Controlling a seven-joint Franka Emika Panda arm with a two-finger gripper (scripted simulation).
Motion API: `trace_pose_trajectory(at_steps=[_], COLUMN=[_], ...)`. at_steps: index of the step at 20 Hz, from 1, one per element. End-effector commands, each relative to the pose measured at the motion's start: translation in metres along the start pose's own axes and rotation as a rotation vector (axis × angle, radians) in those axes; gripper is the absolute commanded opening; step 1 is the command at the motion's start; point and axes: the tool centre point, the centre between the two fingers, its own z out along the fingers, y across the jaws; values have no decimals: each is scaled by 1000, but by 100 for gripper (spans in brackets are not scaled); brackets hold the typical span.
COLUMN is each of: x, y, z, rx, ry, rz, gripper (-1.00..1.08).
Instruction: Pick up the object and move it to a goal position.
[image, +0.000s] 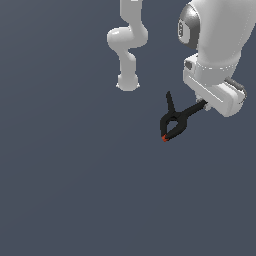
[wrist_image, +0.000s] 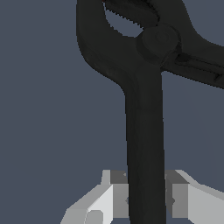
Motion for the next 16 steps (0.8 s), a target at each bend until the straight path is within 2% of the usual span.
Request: trace_pose_trajectory(at_steps=[1,6,16], x=[-2,-1,-4], y=[0,0,0], z=[-3,-6,-44], rx=[2,0,0], ry=[-1,0,0], rz=[0,0,0], gripper=[-100,-100,-100])
